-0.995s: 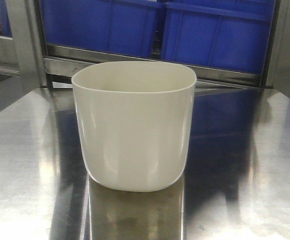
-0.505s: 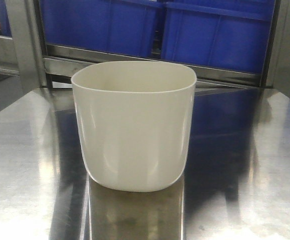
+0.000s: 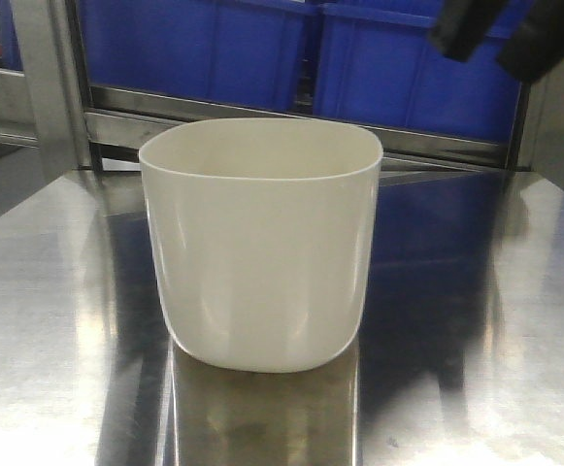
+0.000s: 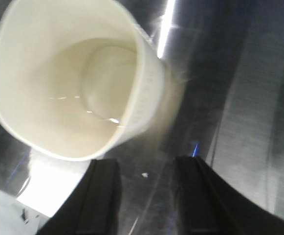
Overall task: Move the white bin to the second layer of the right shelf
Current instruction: 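Lower the open right gripper onto the rim of the white bin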
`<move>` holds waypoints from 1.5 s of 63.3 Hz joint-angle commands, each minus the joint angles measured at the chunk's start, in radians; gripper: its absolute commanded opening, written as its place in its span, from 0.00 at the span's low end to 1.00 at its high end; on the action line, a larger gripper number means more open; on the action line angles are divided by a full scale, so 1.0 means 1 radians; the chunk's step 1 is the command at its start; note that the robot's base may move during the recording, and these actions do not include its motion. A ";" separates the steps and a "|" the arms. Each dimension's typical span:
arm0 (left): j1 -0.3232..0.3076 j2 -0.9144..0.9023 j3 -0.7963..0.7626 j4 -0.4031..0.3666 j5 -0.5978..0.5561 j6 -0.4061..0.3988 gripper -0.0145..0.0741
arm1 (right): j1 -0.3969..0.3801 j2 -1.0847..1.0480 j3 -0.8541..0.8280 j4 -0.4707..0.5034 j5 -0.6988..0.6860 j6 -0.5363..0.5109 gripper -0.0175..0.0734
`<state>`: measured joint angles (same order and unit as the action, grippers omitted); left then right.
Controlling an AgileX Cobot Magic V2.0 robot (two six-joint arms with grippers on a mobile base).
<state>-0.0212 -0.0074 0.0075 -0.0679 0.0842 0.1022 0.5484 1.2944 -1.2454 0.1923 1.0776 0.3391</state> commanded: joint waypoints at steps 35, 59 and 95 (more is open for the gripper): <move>0.002 -0.016 0.037 -0.006 -0.084 -0.003 0.26 | 0.040 0.182 -0.203 -0.151 0.065 0.323 0.62; 0.002 -0.016 0.037 -0.006 -0.084 -0.003 0.26 | 0.057 0.217 -0.203 -0.161 0.063 0.323 0.62; 0.002 -0.016 0.037 -0.006 -0.084 -0.003 0.26 | 0.076 0.294 -0.203 -0.159 0.015 0.326 0.62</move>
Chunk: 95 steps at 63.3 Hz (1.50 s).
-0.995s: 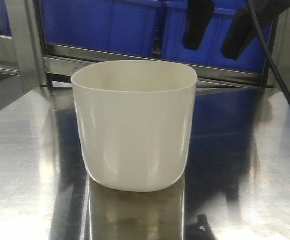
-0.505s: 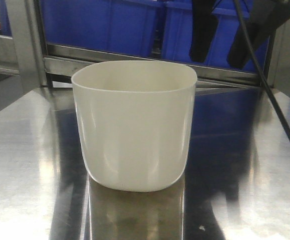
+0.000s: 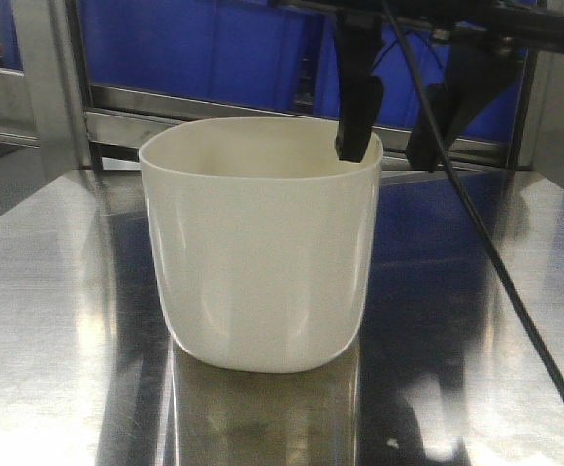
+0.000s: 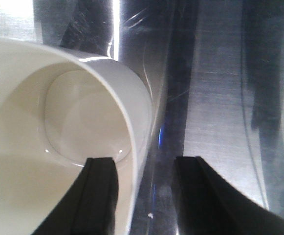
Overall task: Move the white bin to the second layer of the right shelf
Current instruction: 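Lower the open right gripper onto the rim of the white bin, then close the right gripper on the white bin's rim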
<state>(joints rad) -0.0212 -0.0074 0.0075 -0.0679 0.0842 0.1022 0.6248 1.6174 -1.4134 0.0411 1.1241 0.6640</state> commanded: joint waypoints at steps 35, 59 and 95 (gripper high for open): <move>0.002 -0.016 0.037 -0.006 -0.084 -0.003 0.26 | 0.000 -0.002 -0.035 -0.004 -0.021 0.082 0.61; 0.002 -0.016 0.037 -0.006 -0.084 -0.003 0.26 | 0.001 -0.001 -0.015 -0.005 -0.026 0.082 0.61; 0.002 -0.016 0.037 -0.006 -0.084 -0.003 0.26 | 0.004 0.014 -0.017 -0.011 -0.030 0.080 0.35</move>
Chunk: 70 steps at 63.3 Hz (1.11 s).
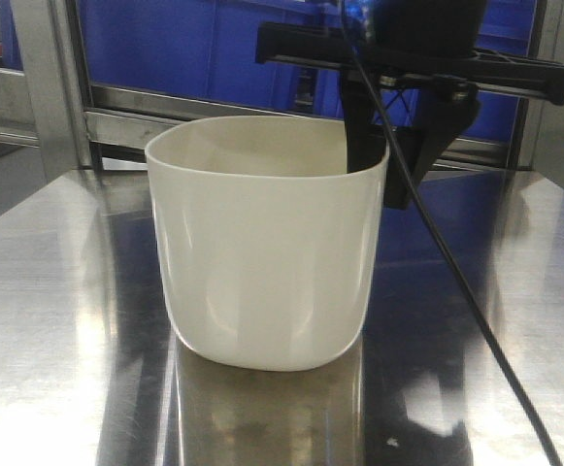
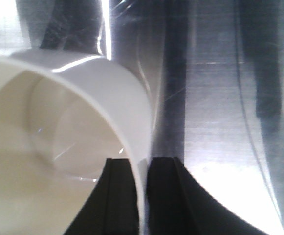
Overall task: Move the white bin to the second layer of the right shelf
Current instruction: 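Close the right gripper on the white bin's rim, then lift the white bin off the table with the right gripper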
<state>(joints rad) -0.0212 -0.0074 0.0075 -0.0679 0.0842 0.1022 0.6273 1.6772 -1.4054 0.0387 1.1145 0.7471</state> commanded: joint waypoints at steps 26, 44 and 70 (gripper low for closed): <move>0.002 -0.016 0.037 -0.006 -0.084 -0.003 0.26 | -0.011 -0.177 -0.035 -0.023 -0.015 -0.103 0.25; 0.002 -0.016 0.037 -0.006 -0.084 -0.003 0.26 | -0.164 -0.298 0.017 -0.054 -0.023 -0.460 0.25; 0.002 -0.016 0.037 -0.006 -0.084 -0.003 0.26 | -0.537 -0.623 0.306 -0.058 -0.206 -0.679 0.25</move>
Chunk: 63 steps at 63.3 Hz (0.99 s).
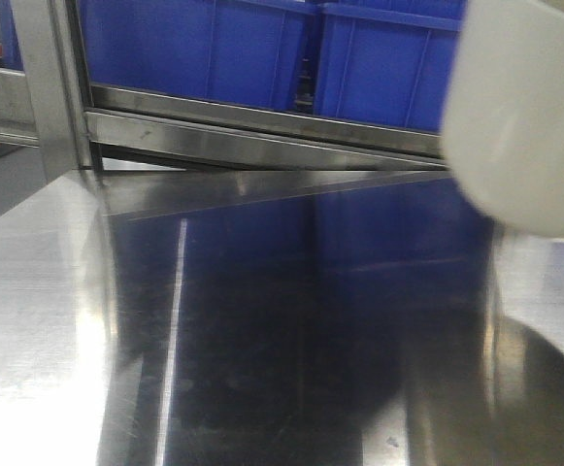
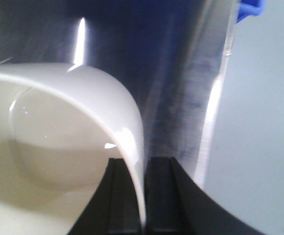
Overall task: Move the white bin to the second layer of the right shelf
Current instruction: 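Lift the white bin off the table with the right gripper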
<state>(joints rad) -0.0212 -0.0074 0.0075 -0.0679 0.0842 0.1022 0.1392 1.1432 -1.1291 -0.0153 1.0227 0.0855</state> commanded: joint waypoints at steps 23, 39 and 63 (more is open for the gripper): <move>0.002 -0.016 0.037 -0.006 -0.084 -0.003 0.26 | -0.067 -0.375 0.346 0.045 -0.387 -0.017 0.25; 0.002 -0.016 0.037 -0.006 -0.084 -0.003 0.26 | -0.067 -0.520 0.448 0.056 -0.410 -0.017 0.25; 0.002 -0.016 0.037 -0.006 -0.084 -0.003 0.26 | -0.067 -0.562 0.462 0.056 -0.385 -0.017 0.25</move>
<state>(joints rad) -0.0212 -0.0074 0.0075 -0.0679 0.0842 0.1022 0.0788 0.5832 -0.6380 0.0331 0.7180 0.0709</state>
